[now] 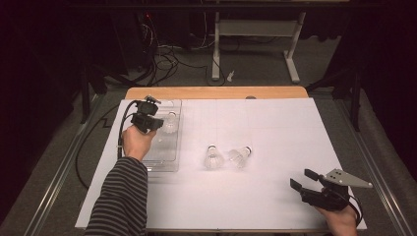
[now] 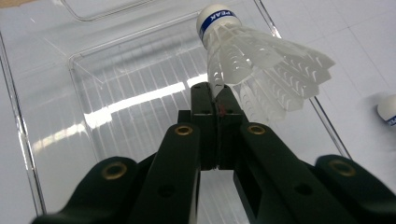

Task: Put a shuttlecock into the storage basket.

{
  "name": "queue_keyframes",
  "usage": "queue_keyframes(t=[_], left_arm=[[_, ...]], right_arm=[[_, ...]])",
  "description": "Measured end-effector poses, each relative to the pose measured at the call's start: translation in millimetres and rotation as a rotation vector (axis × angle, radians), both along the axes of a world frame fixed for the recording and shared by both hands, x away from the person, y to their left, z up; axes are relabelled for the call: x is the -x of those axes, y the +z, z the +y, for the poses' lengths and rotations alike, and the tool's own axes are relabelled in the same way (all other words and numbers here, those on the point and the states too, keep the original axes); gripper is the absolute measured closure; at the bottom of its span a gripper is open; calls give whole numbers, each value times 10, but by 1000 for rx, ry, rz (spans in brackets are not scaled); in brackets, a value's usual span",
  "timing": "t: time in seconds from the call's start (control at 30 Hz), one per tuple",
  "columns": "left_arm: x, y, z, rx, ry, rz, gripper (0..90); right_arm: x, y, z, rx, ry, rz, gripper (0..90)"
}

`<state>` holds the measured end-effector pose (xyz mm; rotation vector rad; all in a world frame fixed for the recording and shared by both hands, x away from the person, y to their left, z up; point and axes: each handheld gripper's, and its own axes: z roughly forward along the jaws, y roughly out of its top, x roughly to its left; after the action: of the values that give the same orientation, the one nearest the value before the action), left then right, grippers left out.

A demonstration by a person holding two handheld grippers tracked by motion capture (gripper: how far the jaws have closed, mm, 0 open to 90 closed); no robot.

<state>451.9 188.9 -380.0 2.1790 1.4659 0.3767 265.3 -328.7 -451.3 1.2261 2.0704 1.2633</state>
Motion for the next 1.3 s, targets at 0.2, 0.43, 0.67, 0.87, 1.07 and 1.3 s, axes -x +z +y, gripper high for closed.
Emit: queue_keyframes(t=[0.2,0.43,0.67,0.87,1.07,1.3], left_arm=[[-42,-57,-5,-22,9,12,893],[-79,-105,4,-28,16,25,893],[-106,-150,-16,-53,25,30,890],[-113,-170,-43,-68,23,30,890],[-124,-194,-65,-76,23,31,890],[-134,-210,-77,-73,19,32,890]], right_arm=[[0,0,0,-1,1,0,318],[-1,-1,0,-2,1,1,318],[0,0,-1,-3,3,1,318],[1,1,-3,-2,4,0,318],[1,1,-2,-4,3,1,318],[1,0,-2,-4,3,1,318]])
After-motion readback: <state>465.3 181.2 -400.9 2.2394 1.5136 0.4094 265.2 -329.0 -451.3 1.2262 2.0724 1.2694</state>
